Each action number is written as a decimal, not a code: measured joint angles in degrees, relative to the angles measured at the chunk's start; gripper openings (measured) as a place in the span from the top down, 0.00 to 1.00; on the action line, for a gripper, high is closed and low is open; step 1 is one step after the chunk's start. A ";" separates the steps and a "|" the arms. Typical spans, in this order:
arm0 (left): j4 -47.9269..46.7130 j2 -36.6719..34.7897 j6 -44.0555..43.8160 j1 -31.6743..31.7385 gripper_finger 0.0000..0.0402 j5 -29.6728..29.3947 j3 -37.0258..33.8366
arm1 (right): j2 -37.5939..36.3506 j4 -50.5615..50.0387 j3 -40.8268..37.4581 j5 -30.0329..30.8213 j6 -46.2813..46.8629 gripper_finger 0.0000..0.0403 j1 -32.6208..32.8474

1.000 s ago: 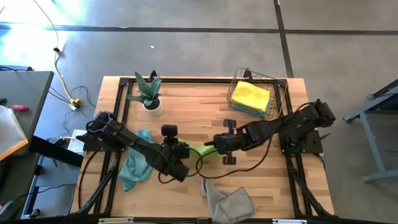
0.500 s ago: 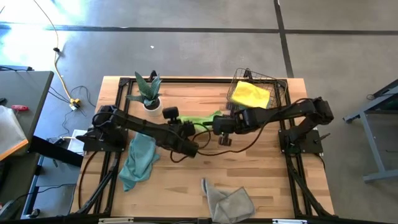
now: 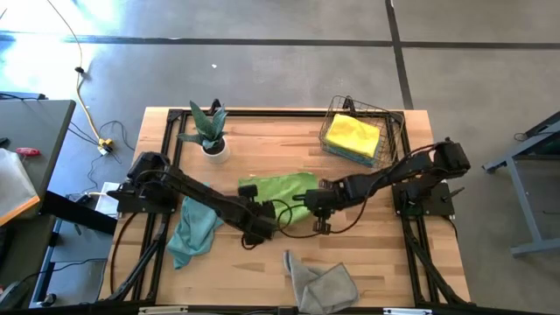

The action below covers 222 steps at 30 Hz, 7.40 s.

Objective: Fold microfiber towels
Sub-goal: Fold the green towel

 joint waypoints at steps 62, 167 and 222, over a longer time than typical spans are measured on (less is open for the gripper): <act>58.94 -15.89 0.25 3.44 0.74 4.03 -46.63 | -8.31 38.30 -32.06 1.82 43.10 0.60 -6.13; 64.53 -18.78 -5.71 -15.99 0.74 3.85 -46.78 | 19.70 -4.31 27.04 -1.44 29.01 1.00 -5.17; 67.36 -18.84 -7.09 -13.44 0.74 -11.52 -46.72 | 17.29 -9.79 19.78 18.43 13.73 0.64 -0.44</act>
